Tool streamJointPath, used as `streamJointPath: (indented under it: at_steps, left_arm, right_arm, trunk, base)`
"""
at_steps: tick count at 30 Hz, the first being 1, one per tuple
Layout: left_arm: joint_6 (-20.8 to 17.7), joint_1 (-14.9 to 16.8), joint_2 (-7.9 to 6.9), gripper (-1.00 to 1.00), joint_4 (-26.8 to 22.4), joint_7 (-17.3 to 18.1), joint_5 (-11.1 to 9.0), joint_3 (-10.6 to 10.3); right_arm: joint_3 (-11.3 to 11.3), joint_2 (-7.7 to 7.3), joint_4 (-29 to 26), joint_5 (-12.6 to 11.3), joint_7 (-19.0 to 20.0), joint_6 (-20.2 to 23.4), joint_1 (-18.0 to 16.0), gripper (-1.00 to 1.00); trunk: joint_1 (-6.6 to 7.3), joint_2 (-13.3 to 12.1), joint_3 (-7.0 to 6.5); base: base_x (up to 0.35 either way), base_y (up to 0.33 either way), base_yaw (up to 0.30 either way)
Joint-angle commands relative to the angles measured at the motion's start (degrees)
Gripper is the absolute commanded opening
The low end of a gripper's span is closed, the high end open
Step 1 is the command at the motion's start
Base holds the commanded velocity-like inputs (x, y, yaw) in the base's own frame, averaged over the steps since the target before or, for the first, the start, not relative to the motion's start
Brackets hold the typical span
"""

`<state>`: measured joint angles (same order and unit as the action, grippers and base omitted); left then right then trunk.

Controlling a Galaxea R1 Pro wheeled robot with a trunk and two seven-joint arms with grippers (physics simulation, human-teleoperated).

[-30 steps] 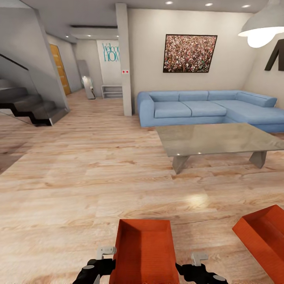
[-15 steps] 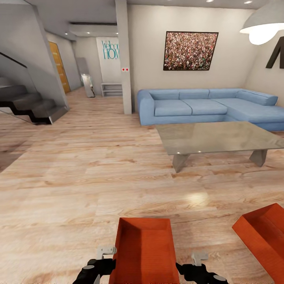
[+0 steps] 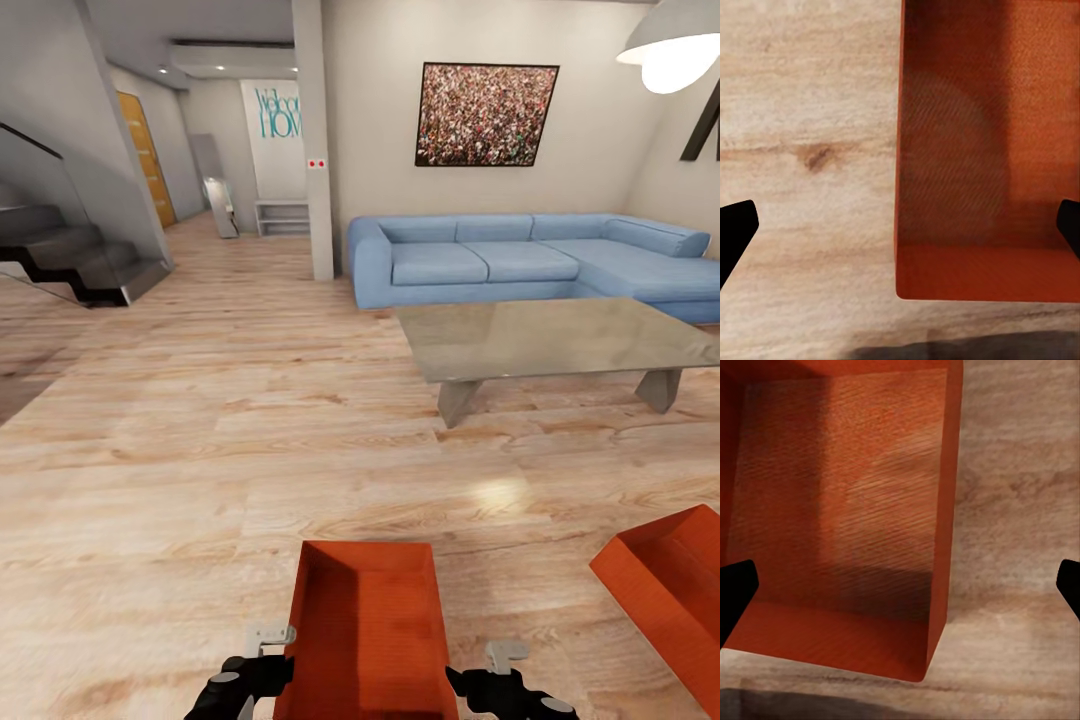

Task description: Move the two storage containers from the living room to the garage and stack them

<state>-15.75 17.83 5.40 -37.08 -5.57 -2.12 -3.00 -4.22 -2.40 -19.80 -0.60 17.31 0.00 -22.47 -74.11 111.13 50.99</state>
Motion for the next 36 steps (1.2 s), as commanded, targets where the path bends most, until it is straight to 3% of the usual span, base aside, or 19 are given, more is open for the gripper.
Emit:
streamJointPath:
  at_steps: [1,26,31,36]
  left_arm:
    - [-0.30,0.01,-0.03,1.00,-0.10,-0.41,-0.24,-0.26]
    - [-0.53,0.00,-0.03,1.00,-0.07,-0.41,-0.19,-0.26]
    - [-0.80,-0.01,-0.03,1.00,-0.02,-0.32,-0.17,-0.26]
    - [-0.85,0.01,-0.03,1.00,0.58,-0.27,-0.17,-0.26]
  right_arm:
    - [-0.44,0.03,0.03,-0.06,0.44,0.00,-0.03,1.00]
    - [-0.52,0.03,0.03,-0.18,0.44,-0.03,-0.03,1.00]
    - [-0.53,0.03,0.03,-0.19,0.44,0.00,-0.03,1.00]
    - [-0.53,0.03,0.03,-0.19,0.44,-0.03,-0.03,1.00]
  trunk:
    - [0.01,0.02,0.07]
    - [0.01,0.02,0.09]
    - [-1.09,2.03,0.99]
    - [-1.09,2.03,0.99]
  base:
    - [0.000,0.000,0.000]
    - [0.000,0.000,0.000]
    - [0.000,0.000,0.000]
    - [0.000,0.000,0.000]
